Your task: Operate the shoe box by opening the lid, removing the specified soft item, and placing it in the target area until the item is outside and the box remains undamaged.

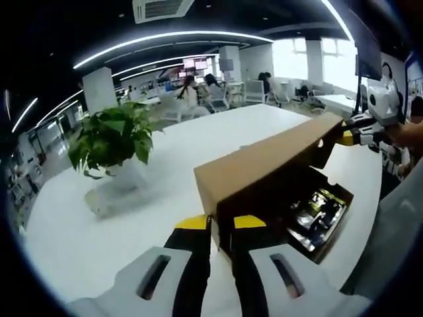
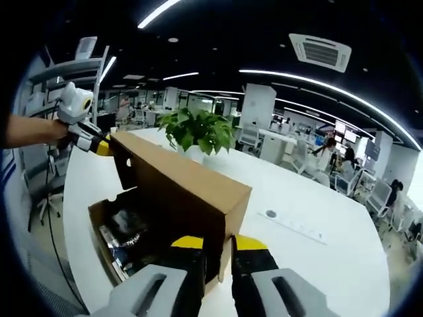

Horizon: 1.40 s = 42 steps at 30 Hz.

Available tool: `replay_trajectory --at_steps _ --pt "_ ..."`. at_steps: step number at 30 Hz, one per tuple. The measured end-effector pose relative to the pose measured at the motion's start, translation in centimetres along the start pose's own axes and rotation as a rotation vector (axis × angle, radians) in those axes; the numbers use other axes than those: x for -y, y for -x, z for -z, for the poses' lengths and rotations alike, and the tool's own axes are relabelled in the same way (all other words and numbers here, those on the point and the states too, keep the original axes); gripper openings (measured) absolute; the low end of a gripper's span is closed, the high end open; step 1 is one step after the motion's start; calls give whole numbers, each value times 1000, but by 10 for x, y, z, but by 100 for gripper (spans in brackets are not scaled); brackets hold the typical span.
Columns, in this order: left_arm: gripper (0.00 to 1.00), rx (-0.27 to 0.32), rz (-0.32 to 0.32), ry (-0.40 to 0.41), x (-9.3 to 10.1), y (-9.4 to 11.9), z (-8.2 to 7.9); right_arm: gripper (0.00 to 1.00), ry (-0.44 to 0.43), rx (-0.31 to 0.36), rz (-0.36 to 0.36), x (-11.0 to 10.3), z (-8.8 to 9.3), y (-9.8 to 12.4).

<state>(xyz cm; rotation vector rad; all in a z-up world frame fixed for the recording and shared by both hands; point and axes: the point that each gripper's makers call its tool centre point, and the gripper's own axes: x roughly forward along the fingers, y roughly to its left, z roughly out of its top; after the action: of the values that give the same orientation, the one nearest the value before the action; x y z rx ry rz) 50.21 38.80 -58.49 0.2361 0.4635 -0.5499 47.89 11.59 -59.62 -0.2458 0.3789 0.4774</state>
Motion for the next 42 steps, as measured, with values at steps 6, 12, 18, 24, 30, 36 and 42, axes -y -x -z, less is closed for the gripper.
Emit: replay_trajectory --at_steps 6,12,18,24,30,36,42 --pt "2 6 -35 15 -9 -5 -4 8 -2 3 9 4 -3 -4" --pt "1 11 -46 19 -12 -8 -7 8 -2 6 14 7 -5 -7" --pt "0 14 -60 23 -16 -11 -10 5 -53 11 34 14 -4 -10" --pt "0 12 -68 34 -20 -15 -12 6 -69 0 48 17 5 -11" --pt "0 15 -73 51 -21 -18 -15 6 -71 -31 46 13 23 -12" --pt "0 19 -72 63 -24 -20 -16 6 -61 -73 41 9 41 -17" --pt "0 23 -69 66 -24 -21 -17 5 -62 -127 36 5 60 -25"
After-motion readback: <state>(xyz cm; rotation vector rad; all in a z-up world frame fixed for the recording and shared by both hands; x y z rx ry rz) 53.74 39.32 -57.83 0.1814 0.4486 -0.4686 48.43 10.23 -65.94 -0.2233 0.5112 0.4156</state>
